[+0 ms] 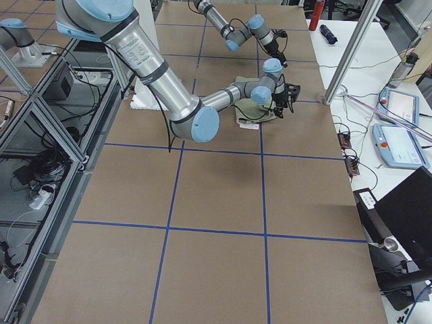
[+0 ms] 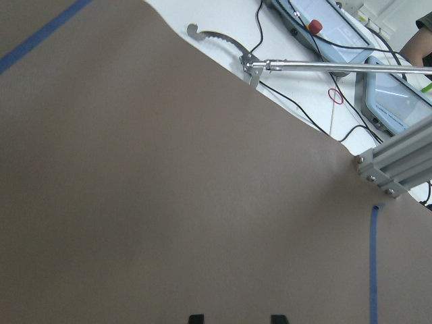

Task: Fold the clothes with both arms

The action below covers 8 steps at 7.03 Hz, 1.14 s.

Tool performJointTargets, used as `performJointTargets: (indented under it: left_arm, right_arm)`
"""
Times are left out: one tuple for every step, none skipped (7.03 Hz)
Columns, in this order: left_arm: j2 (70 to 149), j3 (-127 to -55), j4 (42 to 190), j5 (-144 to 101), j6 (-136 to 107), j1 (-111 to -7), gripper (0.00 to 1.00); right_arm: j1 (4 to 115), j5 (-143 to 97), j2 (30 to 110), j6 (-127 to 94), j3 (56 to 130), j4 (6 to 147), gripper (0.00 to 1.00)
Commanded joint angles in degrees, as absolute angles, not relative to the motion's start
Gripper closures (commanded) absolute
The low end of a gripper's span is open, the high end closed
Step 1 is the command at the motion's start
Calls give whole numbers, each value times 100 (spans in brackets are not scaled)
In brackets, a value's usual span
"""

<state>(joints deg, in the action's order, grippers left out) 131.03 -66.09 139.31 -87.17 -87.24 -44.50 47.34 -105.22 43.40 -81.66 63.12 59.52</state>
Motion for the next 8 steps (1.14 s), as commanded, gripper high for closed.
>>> performJointTargets:
  left_arm:
    - [13131,-6600,13957,-8858,-8552,-4553,24]
    - [13079,-6896,13931,-9390,-8543,-4622,24]
    - [12826,-7378,13931,-9952,-8543,-4806,24]
    - [12562,-7809,13948,-10332,-8543,-4982,24]
    - [12473,-7996,13931,-10580,-8543,-5079,24]
    - [12472,-8015,13922,-10591,-8543,-5115,24]
    - [12472,-8024,13922,-10600,-8543,-5115,24]
    - [12472,-8059,13913,-10600,-8543,-5115,24]
  right_arm:
    - [5036,-11039,4289,-7752,6196,5792,0]
    - [4827,-11013,4341,-7909,6579,5827,0]
    - [4573,-10778,4429,-8528,6853,5836,55]
    - [4127,-10201,4456,-8647,6986,5836,100]
    - [3905,-10004,4413,-8709,7100,5845,100]
    - [3815,-9993,4386,-8710,7319,6071,100]
    - [3667,-9976,4334,-8719,7365,6195,100]
    - [3317,-9645,4324,-8710,7322,6205,100]
